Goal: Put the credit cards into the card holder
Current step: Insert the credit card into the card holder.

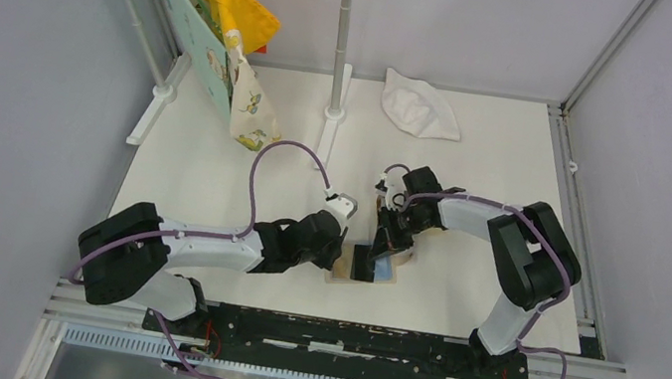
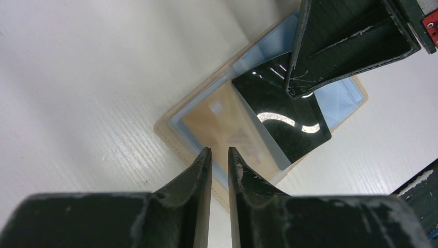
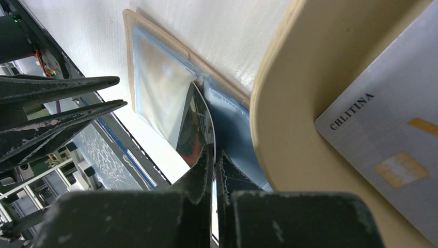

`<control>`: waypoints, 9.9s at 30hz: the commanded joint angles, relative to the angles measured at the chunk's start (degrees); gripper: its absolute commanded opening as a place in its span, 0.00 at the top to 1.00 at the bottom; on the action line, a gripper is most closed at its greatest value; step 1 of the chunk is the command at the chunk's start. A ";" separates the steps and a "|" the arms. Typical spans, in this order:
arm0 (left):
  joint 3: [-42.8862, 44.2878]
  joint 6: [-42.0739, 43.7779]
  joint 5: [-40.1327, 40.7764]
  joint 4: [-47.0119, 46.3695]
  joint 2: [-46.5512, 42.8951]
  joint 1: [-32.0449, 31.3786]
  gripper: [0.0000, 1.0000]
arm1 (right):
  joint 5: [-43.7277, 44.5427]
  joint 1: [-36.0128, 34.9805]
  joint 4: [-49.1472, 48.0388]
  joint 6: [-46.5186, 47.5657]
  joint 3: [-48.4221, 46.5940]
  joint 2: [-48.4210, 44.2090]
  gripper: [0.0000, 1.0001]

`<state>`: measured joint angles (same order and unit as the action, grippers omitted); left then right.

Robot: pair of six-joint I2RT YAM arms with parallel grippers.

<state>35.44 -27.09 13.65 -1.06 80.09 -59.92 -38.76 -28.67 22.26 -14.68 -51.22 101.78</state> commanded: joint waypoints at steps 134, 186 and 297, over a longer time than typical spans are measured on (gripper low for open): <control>-2.27 -4.64 1.50 8.21 -2.79 -1.30 0.98 | 10.22 -4.92 1.37 14.20 -4.92 -0.76 0.50; -2.28 -6.12 -3.04 -2.39 3.08 -1.27 0.98 | -3.12 -2.99 -10.28 5.24 5.87 -4.09 0.36; -18.32 -14.55 -1.81 -20.21 -24.98 -1.13 0.29 | -6.42 -3.56 20.22 67.04 -10.01 -15.89 0.41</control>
<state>20.12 -35.18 11.81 -12.71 56.99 -60.95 -42.50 -32.32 30.11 40.03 -52.51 77.78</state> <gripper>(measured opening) 0.600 0.504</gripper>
